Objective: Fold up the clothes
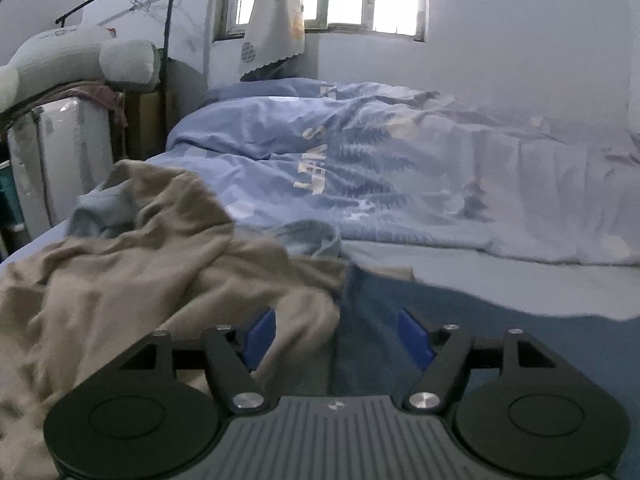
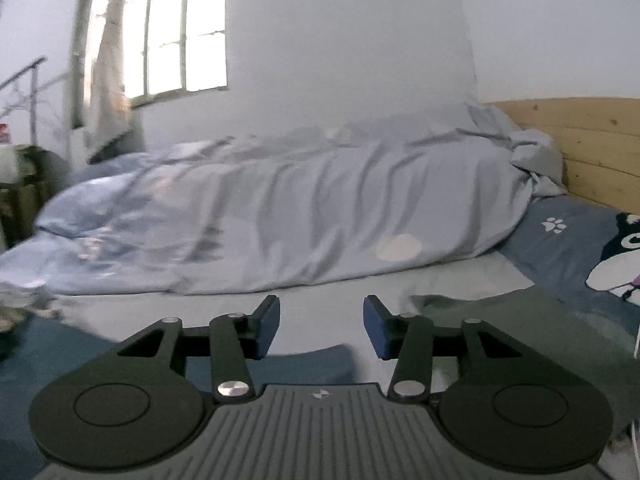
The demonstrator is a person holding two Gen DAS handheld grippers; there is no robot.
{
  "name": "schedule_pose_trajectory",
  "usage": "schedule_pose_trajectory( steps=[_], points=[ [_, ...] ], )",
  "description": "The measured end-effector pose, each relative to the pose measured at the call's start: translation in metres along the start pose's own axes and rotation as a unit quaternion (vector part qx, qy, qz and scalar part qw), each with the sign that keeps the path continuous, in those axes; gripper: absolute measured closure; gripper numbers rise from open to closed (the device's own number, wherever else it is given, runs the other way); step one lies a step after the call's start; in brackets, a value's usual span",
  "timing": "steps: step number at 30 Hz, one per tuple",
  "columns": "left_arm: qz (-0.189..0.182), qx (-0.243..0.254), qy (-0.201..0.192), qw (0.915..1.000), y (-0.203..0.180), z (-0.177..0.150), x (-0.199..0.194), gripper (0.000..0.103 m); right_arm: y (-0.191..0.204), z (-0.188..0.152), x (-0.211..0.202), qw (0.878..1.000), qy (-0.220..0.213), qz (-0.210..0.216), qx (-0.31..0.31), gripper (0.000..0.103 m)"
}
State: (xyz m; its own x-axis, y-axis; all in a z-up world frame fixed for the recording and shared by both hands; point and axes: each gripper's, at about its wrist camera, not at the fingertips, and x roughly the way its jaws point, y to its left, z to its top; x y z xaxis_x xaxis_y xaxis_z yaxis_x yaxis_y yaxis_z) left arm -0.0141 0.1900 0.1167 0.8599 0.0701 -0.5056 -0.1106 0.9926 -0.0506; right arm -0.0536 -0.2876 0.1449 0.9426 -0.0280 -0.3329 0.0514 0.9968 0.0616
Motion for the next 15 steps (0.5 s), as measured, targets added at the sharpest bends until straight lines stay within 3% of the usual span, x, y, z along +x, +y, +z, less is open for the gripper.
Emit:
schedule_pose_trajectory(
  steps=[7, 10, 15],
  points=[
    [-0.02, -0.016, 0.021, 0.9994, -0.002, -0.039, -0.073, 0.03, 0.058, -0.034, -0.078, 0.999, -0.021, 0.035, -0.02, 0.048],
    [-0.027, -0.016, 0.035, 0.9989, -0.003, -0.057, -0.096, 0.03, 0.081, -0.056, -0.098, 0.998, -0.01, 0.052, -0.034, 0.043],
    [-0.03, -0.032, 0.053, 0.9976, 0.0, -0.086, -0.118, 0.03, 0.115, -0.087, -0.124, 0.995, -0.014, 0.077, -0.061, 0.025]
  ],
)
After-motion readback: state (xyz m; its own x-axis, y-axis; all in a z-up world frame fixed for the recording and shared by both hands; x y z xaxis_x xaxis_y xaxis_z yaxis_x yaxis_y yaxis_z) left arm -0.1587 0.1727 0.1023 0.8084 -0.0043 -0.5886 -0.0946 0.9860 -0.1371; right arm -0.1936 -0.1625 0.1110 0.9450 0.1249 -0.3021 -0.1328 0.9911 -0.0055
